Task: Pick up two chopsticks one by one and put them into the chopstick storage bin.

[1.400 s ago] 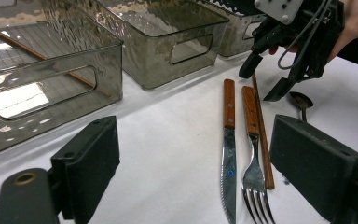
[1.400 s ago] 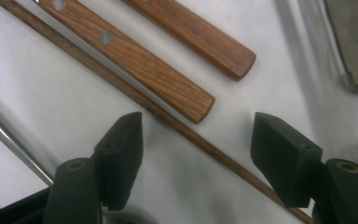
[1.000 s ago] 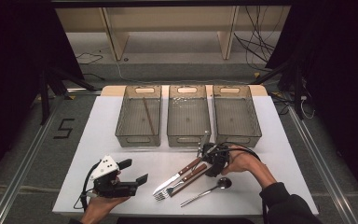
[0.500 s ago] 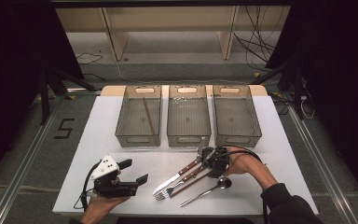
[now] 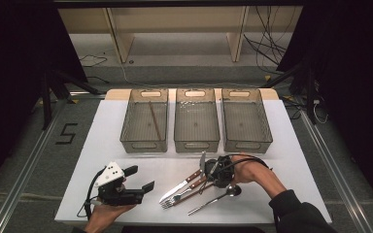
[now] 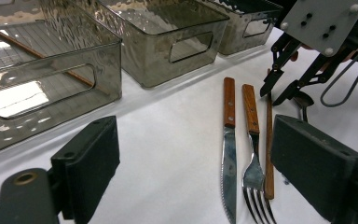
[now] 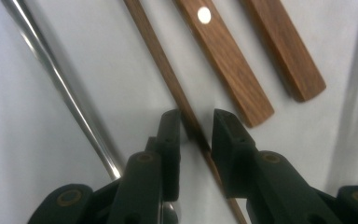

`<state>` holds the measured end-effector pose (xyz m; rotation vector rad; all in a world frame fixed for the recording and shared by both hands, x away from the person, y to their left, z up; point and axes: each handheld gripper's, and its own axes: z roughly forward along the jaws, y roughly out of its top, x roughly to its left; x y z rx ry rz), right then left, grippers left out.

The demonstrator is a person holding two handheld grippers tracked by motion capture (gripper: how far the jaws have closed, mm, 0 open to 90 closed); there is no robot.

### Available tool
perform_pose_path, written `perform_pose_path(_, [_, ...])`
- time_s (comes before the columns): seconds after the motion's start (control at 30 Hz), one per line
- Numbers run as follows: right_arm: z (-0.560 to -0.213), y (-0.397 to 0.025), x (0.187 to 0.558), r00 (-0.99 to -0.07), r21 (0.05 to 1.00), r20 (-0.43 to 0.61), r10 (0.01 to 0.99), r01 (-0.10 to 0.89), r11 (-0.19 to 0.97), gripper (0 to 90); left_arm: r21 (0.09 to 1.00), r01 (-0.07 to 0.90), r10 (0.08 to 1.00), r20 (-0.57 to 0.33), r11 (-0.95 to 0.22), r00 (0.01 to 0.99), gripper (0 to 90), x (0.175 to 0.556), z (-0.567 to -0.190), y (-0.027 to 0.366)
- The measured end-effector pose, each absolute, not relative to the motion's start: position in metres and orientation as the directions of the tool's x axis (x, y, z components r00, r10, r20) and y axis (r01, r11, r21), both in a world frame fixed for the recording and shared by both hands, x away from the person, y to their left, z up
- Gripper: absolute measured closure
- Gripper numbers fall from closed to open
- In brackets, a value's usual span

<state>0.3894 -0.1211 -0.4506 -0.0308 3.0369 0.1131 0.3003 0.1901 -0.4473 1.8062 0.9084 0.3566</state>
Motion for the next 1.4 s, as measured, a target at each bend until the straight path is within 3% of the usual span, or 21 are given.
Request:
perform_pose_path(0.47, [-0.454,-0.114,0.385,-0.993,0.033,-0.088,-0.081,-0.084,0.996,76.2,0.892,0.415,0.724,-0.167,-0.177,0.669,15.6,0.300,-0.447,0.190])
perform_pose_path(0.97, [-0.454,-0.108,0.381,-0.965,-0.023,-0.099,-0.242,-0.241,0.970,83.4,0.892,0.415,0.722,-0.168,-0.178,0.671,15.6,0.300,-0.447,0.190])
perform_pose_path(1.4, [-0.452,-0.111,0.381,-0.957,-0.003,-0.112,-0.268,-0.269,0.963,86.1,0.891,0.417,0.723,-0.168,-0.179,0.670,15.6,0.300,-0.447,0.190])
